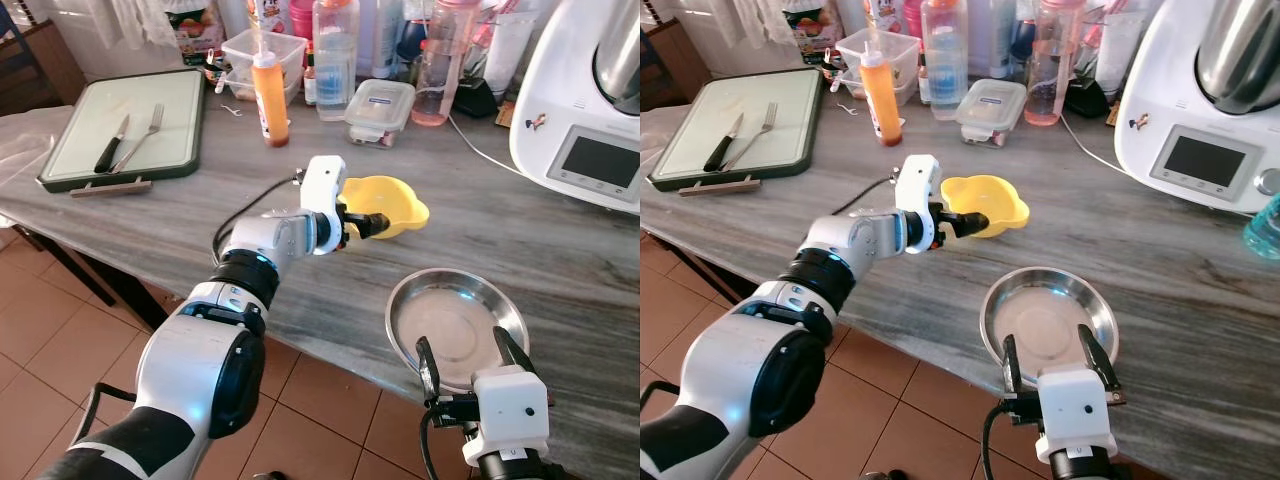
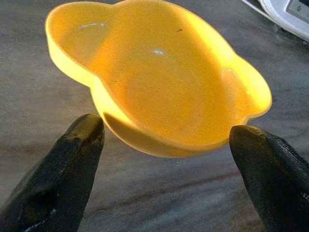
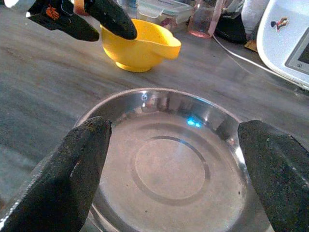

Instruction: Setting the table

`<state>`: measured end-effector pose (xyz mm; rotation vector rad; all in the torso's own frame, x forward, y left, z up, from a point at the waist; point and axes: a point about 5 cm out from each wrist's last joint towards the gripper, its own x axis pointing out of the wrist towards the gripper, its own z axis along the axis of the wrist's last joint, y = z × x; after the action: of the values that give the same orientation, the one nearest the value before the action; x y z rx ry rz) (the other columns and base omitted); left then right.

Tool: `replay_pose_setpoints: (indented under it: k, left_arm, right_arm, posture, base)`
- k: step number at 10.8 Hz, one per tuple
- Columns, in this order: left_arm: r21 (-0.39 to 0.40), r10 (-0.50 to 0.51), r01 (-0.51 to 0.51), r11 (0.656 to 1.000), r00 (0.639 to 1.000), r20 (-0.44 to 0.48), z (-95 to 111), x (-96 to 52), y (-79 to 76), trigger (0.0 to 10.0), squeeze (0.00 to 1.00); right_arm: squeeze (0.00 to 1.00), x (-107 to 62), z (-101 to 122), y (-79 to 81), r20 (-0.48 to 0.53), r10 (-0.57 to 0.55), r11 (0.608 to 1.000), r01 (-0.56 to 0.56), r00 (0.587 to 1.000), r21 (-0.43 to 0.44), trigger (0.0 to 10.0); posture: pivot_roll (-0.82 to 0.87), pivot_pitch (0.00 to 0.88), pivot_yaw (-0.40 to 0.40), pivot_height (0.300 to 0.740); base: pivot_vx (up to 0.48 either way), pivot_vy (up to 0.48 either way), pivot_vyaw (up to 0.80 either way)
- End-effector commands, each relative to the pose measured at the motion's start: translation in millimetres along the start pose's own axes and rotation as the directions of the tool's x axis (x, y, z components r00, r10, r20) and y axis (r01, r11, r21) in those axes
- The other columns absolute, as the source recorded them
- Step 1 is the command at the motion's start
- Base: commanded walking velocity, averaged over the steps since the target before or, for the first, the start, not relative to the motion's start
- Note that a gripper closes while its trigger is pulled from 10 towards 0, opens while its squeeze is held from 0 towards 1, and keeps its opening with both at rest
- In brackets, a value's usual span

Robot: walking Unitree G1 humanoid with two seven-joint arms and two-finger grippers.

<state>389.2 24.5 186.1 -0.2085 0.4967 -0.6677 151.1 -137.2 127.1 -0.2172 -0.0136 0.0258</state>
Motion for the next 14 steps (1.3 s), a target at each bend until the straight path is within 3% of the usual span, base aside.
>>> replay_pose_setpoints:
  k: [1,3,4,5,7,8,11,12,13,14]
  left_arm:
    - [-0.025,-0.007,0.007,1.000,1.000,-0.006,2.3,1.1,-4.1,8.9,0.00]
    - [-0.062,-0.016,0.016,0.998,1.000,-0.006,1.4,2.0,-6.0,0.7,0.00]
    - [-0.077,-0.011,0.010,0.997,1.000,-0.004,1.4,1.9,-5.2,0.0,0.00]
    - [-0.103,-0.003,0.001,0.995,1.000,-0.013,-0.7,2.1,-4.4,1.3,0.00]
    - [-0.155,-0.009,0.003,0.988,0.999,-0.035,-3.5,2.3,-4.9,1.9,0.00]
    - [-0.168,-0.016,0.009,0.986,0.999,-0.041,-3.6,1.9,-5.0,1.3,0.00]
    - [-0.155,-0.033,0.023,0.988,0.997,-0.067,-1.1,-1.6,-2.6,1.7,0.00]
    - [-0.156,-0.032,0.021,0.988,0.997,-0.068,0.5,-3.3,-0.5,1.6,0.00]
    - [-0.161,-0.030,0.019,0.987,0.998,-0.064,3.6,-4.9,0.6,1.0,0.00]
    - [-0.164,-0.028,0.019,0.986,0.998,-0.056,8.2,-7.2,1.9,1.1,0.00]
  right_arm:
    - [0.00,-2.0,1.9,0.9,0.005,-0.001,1.000,0.001,1.000,0.003,10.0]
    - [0.00,-3.1,1.9,0.8,0.004,-0.003,1.000,0.003,1.000,0.000,10.0]
    - [0.00,-3.5,1.9,1.0,0.002,-0.004,1.000,0.004,1.000,-0.002,10.0]
    - [0.00,-3.1,1.6,0.6,0.002,-0.003,1.000,0.003,1.000,-0.004,10.0]
    - [0.00,-1.9,1.5,0.8,0.005,-0.002,1.000,0.002,1.000,-0.006,10.0]
    - [0.00,-1.1,1.6,1.2,0.007,-0.002,1.000,0.002,1.000,-0.006,10.0]
    - [0.00,0.0,1.4,2.5,0.009,-0.003,1.000,0.003,1.000,-0.001,10.0]
    - [0.00,0.3,1.1,2.6,0.010,-0.002,1.000,0.002,1.000,0.000,10.0]
    - [0.00,0.8,0.7,2.6,0.011,0.001,1.000,-0.001,1.000,0.000,10.0]
    - [0.00,1.8,0.4,2.5,0.012,0.005,1.000,-0.005,1.000,0.000,10.0]
  posture:
    - [-0.02,0.129,0.075,0.740]
    - [-0.02,0.131,0.078,0.740]
    - [-0.03,0.131,0.076,0.740]
    - [-0.03,0.131,0.075,0.740]
    - [-0.02,0.128,0.077,0.740]
    - [-0.02,0.127,0.080,0.740]
    - [-0.01,0.125,0.084,0.740]
    - [0.00,0.125,0.084,0.740]
    - [0.00,0.123,0.081,0.740]
    - [0.01,0.121,0.078,0.740]
  base:
    - [0.000,0.000,0.00]
    - [0.000,0.000,0.00]
    - [0.000,0.000,0.00]
    - [0.000,0.000,0.00]
    - [0.000,0.000,0.00]
    - [0.000,0.000,0.00]
    - [0.000,0.000,0.00]
    - [0.000,0.000,0.00]
    - [0.000,0.000,0.00]
    - [0.000,0.000,0.00]
